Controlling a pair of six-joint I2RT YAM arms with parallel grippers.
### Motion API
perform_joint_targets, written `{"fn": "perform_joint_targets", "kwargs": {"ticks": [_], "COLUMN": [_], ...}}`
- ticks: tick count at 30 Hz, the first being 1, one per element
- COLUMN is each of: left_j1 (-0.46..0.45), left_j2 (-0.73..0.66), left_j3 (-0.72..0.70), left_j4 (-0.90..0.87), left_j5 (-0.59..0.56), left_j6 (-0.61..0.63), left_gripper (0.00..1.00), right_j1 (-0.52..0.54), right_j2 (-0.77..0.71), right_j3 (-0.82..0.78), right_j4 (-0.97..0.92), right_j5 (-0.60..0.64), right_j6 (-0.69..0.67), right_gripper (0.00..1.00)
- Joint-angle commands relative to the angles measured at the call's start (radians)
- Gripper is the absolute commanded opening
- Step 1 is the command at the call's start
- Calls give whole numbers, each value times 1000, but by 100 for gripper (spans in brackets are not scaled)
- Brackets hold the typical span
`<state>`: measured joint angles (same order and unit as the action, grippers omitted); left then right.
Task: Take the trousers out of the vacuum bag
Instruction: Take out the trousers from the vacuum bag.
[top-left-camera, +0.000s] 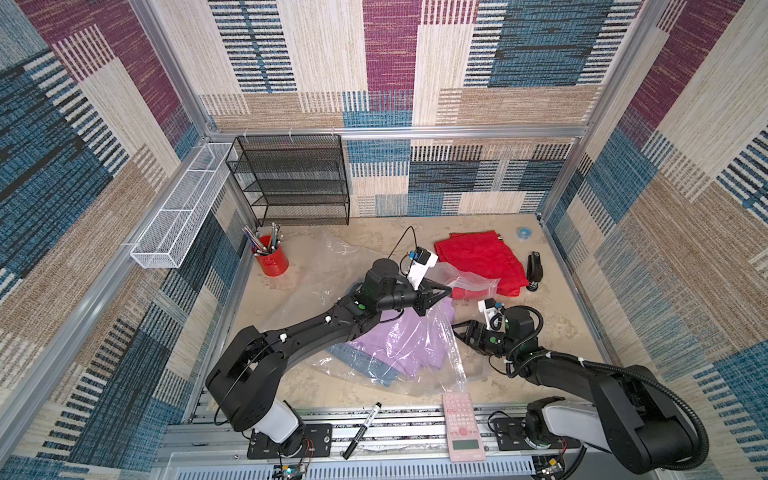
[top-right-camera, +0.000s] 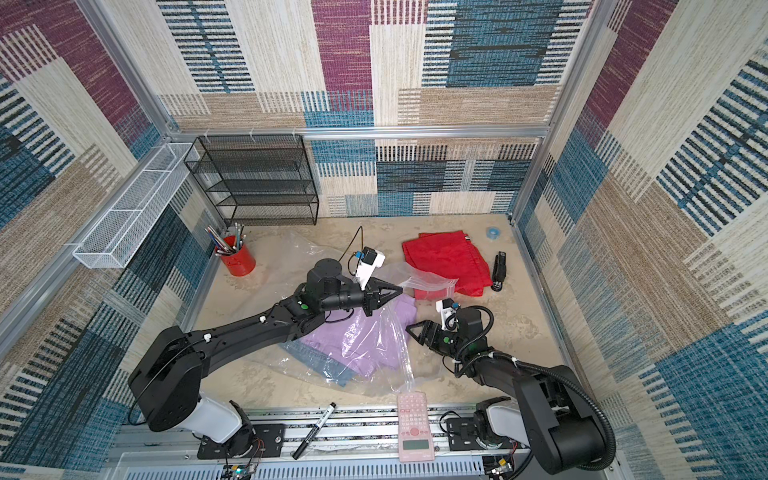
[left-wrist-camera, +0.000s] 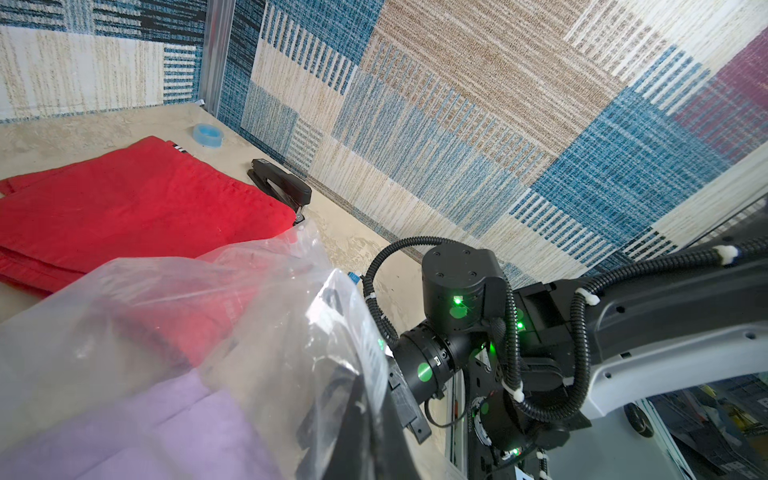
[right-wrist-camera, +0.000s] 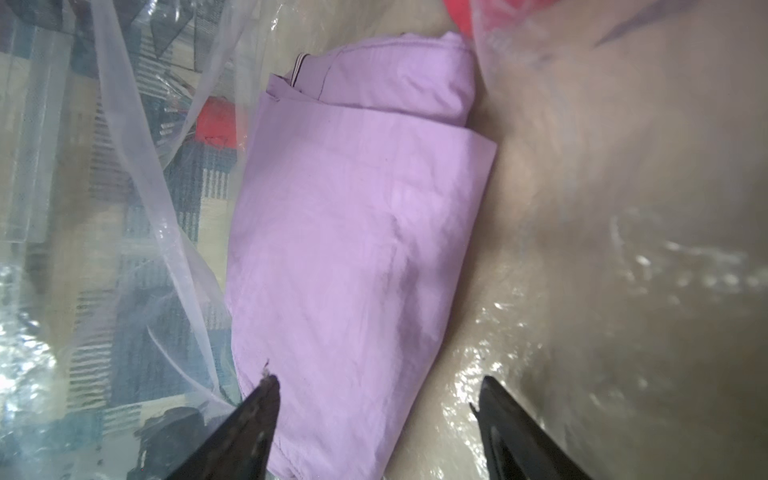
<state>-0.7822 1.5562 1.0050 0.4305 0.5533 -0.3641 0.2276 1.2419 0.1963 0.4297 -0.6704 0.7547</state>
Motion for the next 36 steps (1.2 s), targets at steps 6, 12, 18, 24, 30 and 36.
{"fn": "perform_joint_targets", "kwargs": {"ticks": [6, 12, 18, 24, 30, 36], "left_j1": [-9, -14, -19, -19, -20, -20], "left_j2": [-20, -36, -42, -44, -54, -66], "left_j3": [-6, -3, -2, -3, -6, -8], "left_j4": [14, -15, -12, -13, -14, -18], "left_j5": [51, 53, 48, 43, 36, 33], "left_j6": [13, 23, 22, 25, 33, 40], "left_gripper": [0, 0, 0, 0, 0, 0], "right_j1": [46, 74, 97, 119, 132, 135], "right_j2": [95, 176, 246, 314, 376, 352], "right_j3": [14, 3, -9, -13, -10, -29], "right_j4": [174, 260, 448, 614, 830, 807], "right_j5": [27, 28, 23, 16, -30, -5], "right_j6": [44, 80, 163, 227, 333, 315], "right_gripper": [75, 74, 73, 72, 72, 73]}}
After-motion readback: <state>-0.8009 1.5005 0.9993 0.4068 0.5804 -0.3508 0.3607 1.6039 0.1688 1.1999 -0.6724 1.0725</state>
